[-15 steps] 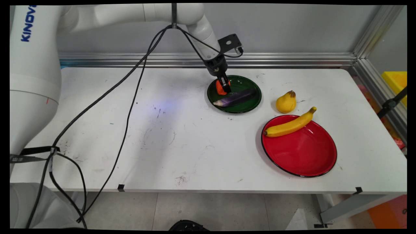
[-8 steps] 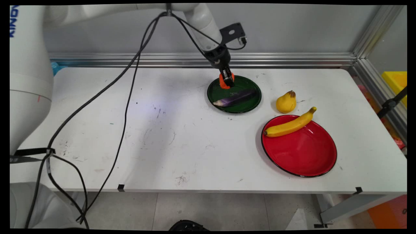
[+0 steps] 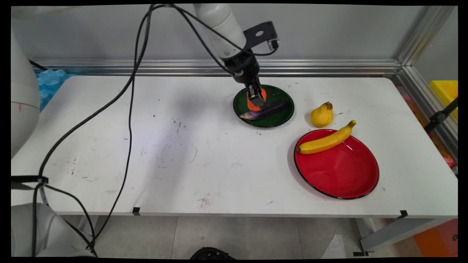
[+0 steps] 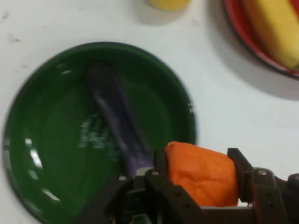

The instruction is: Place the picked object on the table

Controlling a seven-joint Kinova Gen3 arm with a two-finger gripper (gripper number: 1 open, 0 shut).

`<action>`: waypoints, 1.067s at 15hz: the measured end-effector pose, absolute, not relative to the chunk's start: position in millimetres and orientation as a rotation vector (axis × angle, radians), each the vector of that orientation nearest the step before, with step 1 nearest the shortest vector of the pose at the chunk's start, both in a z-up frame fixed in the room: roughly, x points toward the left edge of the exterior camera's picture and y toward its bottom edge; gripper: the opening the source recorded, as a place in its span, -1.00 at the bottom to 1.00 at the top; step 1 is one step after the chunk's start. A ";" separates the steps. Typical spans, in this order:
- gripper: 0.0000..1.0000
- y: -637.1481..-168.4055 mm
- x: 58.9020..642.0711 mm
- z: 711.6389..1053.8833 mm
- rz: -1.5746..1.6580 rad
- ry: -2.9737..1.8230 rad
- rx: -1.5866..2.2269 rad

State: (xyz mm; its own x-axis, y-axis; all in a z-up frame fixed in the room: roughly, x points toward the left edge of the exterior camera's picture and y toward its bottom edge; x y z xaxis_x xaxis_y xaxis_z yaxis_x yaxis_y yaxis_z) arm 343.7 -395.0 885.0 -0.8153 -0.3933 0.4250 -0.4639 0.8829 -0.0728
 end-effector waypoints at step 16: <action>-1.00 -337.1 298.2 798.1 0.114 -2.648 0.638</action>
